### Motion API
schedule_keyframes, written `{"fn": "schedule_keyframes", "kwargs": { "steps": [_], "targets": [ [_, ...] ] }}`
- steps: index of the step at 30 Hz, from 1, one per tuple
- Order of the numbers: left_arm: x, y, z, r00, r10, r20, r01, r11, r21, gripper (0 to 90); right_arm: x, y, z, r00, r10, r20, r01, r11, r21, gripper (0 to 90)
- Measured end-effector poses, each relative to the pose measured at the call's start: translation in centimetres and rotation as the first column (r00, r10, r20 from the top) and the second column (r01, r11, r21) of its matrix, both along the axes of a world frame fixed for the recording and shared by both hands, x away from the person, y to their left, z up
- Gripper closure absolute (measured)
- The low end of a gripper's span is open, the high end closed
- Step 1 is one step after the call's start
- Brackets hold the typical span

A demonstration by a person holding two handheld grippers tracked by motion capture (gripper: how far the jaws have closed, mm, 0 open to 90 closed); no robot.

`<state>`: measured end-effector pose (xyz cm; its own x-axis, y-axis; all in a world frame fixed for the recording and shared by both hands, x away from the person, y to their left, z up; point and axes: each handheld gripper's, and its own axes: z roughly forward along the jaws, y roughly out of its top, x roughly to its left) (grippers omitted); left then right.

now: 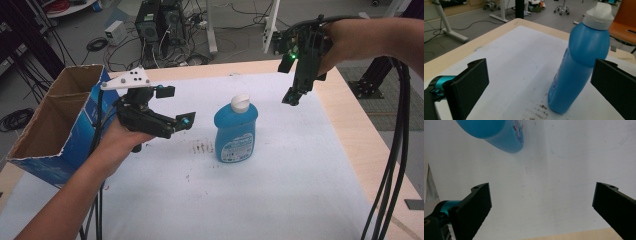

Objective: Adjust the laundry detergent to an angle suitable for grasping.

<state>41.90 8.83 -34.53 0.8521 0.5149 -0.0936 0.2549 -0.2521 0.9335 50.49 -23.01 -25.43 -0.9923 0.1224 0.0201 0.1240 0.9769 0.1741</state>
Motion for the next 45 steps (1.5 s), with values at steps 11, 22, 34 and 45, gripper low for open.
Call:
{"fn": "schedule_keyframes", "kwargs": {
  "steps": [11, 22, 34, 45],
  "targets": [
    [-0.2, -1.2, 0.3, 0.9955, -0.092, -0.021, 0.092, 0.9957, 0.006, 1.6, -0.2, -0.2, -0.2, 1.0000, 0.001, -0.006, -0.001, 1.000, 0.000, 1.5],
    [-0.1, -2.9, 0.2, 0.9823, -0.178, -0.057, 0.180, 0.9833, 0.026, 1.7, -0.5, -0.4, -0.3, 1.0000, -0.001, -0.007, 0.001, 1.000, 0.002, 1.5],
    [0.1, -5.3, 0.2, 0.9678, -0.243, -0.065, 0.247, 0.9668, 0.065, 1.6, -0.5, -0.9, -0.5, 0.9999, -0.010, -0.010, 0.010, 1.000, -0.005, 1.5],
    [0.3, -7.4, -0.2, 0.9575, -0.278, -0.079, 0.285, 0.9535, 0.099, 1.6, -0.5, -1.4, -1.0, 0.9999, -0.006, -0.016, 0.006, 1.000, 0.001, 1.5]
  ]
}}
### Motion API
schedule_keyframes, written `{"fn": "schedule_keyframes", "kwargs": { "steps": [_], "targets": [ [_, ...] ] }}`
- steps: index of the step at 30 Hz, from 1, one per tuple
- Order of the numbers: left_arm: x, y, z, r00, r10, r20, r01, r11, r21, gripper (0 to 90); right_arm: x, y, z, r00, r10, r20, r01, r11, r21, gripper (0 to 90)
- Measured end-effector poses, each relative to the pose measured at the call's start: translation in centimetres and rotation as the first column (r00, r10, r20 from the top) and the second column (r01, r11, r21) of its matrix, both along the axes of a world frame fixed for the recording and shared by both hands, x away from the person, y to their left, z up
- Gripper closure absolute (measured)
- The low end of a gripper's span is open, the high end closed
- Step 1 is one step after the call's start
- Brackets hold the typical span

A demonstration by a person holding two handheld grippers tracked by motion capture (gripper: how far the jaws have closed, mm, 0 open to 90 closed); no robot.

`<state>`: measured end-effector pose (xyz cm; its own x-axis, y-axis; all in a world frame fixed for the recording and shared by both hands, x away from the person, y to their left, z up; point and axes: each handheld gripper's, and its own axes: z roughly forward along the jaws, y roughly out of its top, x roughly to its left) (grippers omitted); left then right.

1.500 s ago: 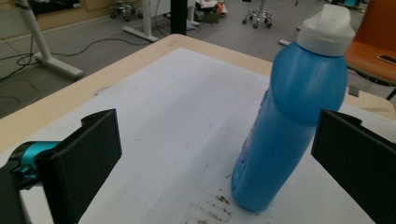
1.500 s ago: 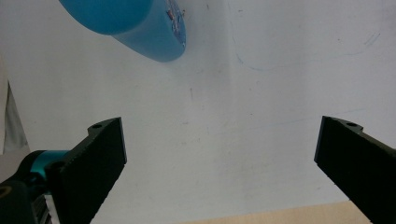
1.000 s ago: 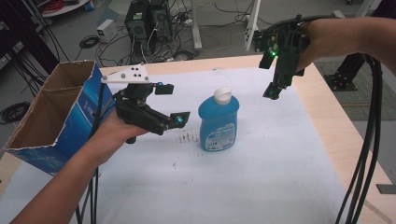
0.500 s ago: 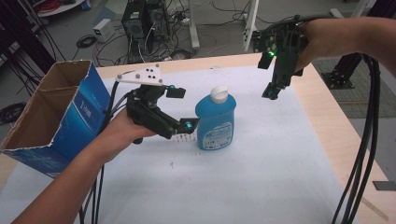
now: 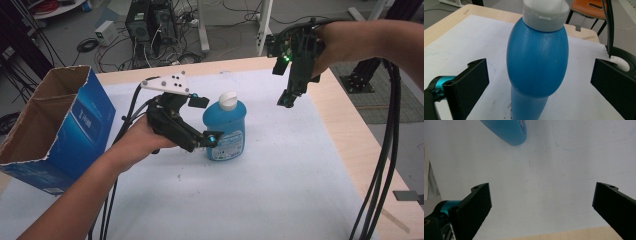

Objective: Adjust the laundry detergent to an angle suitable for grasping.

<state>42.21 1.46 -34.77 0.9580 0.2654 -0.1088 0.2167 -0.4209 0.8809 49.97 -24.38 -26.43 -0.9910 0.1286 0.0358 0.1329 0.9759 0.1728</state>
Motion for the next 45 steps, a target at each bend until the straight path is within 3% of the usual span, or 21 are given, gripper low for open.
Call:
{"fn": "schedule_keyframes", "kwargs": {
  "steps": [13, 23, 26, 45],
  "targets": [
    [0.7, -1.8, -0.5, 0.9998, -0.019, 0.000, 0.019, 0.9978, 0.064, 1.7, 0.1, -0.3, 0.0, 1.0000, -0.009, 0.000, 0.009, 1.000, 0.006, 1.5],
    [1.2, -2.5, -1.2, 0.9997, -0.017, -0.015, 0.018, 0.9961, 0.086, 2.7, 0.2, -0.6, -0.2, 1.0000, -0.007, 0.003, 0.007, 1.000, 0.015, 1.6],
    [1.3, -2.3, -1.2, 0.9993, -0.034, -0.012, 0.035, 0.9963, 0.078, 12.6, 0.3, -0.6, -0.2, 1.0000, -0.008, 0.003, 0.008, 1.000, 0.018, 1.6],
    [1.1, -2.7, -1.3, 0.9991, -0.038, 0.021, 0.035, 0.9945, 0.098, 28.6, 0.3, -0.6, -0.3, 0.9999, -0.012, 0.001, 0.012, 1.000, 0.017, 1.6]
  ]
}}
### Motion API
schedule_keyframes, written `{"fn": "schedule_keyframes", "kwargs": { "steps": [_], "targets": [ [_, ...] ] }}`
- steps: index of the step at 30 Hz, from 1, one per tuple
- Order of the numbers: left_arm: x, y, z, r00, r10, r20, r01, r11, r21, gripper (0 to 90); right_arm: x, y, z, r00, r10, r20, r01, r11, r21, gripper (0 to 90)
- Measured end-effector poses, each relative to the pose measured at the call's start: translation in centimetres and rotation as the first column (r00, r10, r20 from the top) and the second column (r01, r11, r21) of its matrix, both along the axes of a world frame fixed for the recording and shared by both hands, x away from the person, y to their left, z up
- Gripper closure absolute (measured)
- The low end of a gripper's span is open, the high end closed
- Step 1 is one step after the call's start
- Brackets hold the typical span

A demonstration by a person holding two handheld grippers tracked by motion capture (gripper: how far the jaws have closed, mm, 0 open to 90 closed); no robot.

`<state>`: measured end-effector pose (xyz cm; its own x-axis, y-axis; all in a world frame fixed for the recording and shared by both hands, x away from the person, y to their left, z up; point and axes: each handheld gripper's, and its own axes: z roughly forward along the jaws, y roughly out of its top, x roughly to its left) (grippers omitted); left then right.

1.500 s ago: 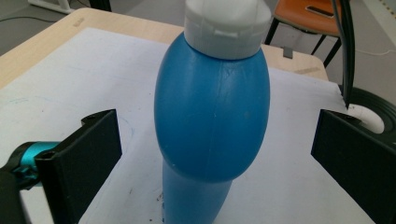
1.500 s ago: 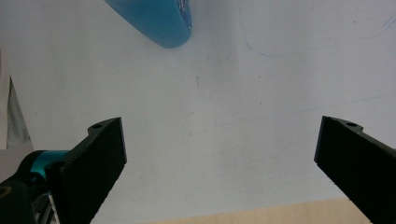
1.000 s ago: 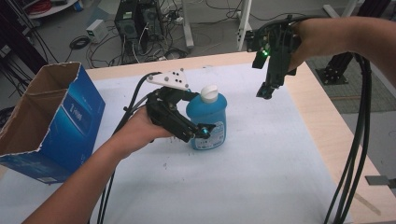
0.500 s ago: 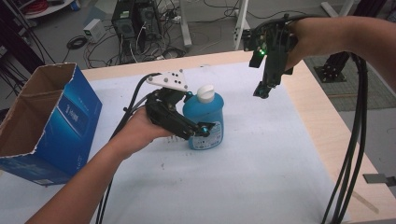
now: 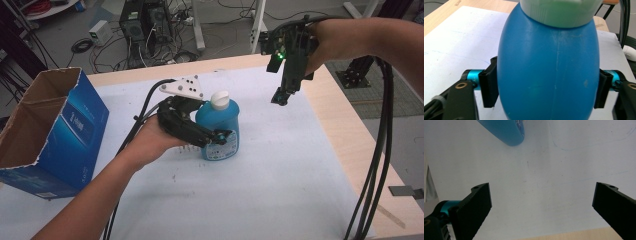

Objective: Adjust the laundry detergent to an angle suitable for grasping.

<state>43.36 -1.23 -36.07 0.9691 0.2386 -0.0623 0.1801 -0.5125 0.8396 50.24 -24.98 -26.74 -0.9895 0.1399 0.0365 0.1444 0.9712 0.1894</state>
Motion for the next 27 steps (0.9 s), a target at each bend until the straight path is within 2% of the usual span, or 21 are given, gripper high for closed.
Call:
{"fn": "schedule_keyframes", "kwargs": {
  "steps": [4, 9, 12, 22, 27],
  "targets": [
    [-0.02, -0.04, -0.05, 1.0000, 0.006, 0.001, -0.006, 1.0000, -0.006, 31.1, -0.01, 0.01, -0.03, 1.0000, 0.000, 0.000, 0.000, 1.000, 0.002, 1.6],
    [-0.02, 0.02, -0.02, 1.0000, -0.003, 0.004, 0.003, 0.9999, -0.016, 38.4, 0.00, 0.03, -0.08, 1.0000, 0.001, -0.001, -0.001, 1.000, 0.004, 1.6],
    [0.00, 0.06, -0.01, 0.9999, -0.004, 0.012, 0.004, 1.0000, -0.008, 41.2, 0.03, 0.00, -0.11, 1.0000, 0.004, 0.001, -0.004, 1.000, 0.002, 1.6],
    [-0.06, 0.11, -0.01, 0.9998, 0.005, 0.017, -0.005, 0.9999, -0.011, 42.5, 0.02, 0.00, -0.30, 1.0000, 0.005, -0.001, -0.005, 1.000, 0.005, 1.6],
    [-0.10, 0.13, 0.09, 0.9993, 0.035, 0.016, -0.035, 0.9993, -0.010, 43.0, 0.03, -0.12, -0.22, 1.0000, 0.003, 0.002, -0.003, 1.000, 0.008, 1.6]
  ]
}}
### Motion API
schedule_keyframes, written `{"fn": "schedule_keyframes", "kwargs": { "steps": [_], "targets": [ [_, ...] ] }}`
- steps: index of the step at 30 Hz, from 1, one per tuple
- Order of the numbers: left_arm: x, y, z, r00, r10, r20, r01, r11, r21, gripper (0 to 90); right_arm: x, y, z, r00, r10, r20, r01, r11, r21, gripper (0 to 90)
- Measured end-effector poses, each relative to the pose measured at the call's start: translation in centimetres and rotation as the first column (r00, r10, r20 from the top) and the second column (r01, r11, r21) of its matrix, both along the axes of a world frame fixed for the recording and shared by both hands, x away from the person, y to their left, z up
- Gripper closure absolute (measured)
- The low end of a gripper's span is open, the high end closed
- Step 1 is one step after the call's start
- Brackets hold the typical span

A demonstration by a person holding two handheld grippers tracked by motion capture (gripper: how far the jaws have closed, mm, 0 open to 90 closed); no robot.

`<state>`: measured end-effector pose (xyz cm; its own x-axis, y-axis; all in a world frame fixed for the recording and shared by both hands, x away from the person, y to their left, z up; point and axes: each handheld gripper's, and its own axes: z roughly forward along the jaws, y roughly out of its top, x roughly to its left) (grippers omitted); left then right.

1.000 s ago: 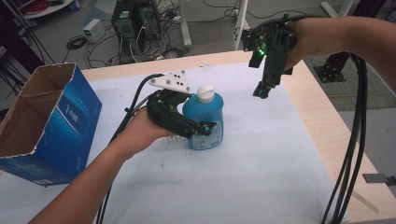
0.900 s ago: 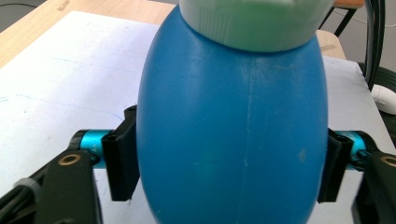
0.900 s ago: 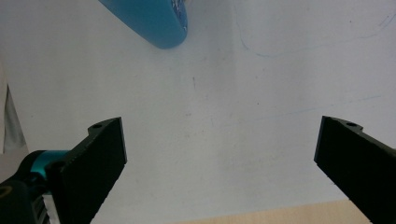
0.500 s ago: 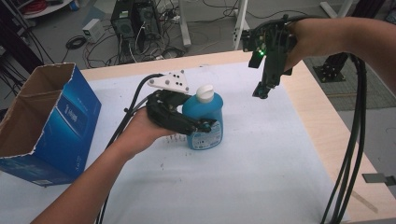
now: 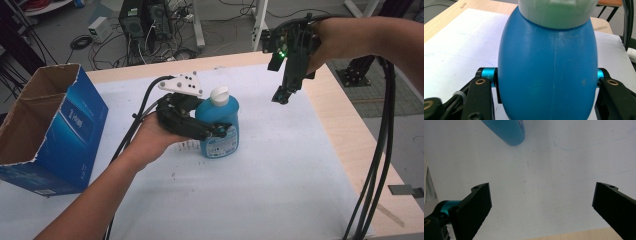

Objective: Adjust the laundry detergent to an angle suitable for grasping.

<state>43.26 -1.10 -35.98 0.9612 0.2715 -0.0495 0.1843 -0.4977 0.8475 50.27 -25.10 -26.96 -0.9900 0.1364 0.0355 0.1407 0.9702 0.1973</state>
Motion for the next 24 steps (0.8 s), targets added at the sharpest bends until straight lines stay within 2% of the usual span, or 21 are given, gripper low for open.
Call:
{"fn": "schedule_keyframes", "kwargs": {
  "steps": [5, 10, 17, 24],
  "targets": [
    [-0.1, 0.5, 0.6, 0.9996, 0.029, 0.005, -0.029, 0.9995, -0.011, 43.1, 0.0, -0.2, 0.0, 1.0000, -0.010, -0.002, 0.010, 1.000, -0.003, 1.6],
    [-0.5, 1.2, 1.6, 0.9986, 0.041, 0.034, -0.041, 0.9991, -0.011, 43.0, 0.0, -0.2, -0.1, 0.9999, -0.010, -0.001, 0.010, 1.000, -0.003, 1.6],
    [-0.6, 2.3, 2.1, 0.9978, 0.055, 0.037, -0.056, 0.9984, 0.010, 43.0, -0.2, 0.1, 0.0, 0.9999, -0.011, -0.001, 0.011, 1.000, -0.001, 1.6],
    [-0.9, 2.9, 2.6, 0.9971, 0.068, 0.035, -0.068, 0.9977, 0.001, 43.0, -0.4, 0.3, 0.1, 1.0000, -0.008, 0.004, 0.008, 1.000, -0.003, 1.6]
  ]
}}
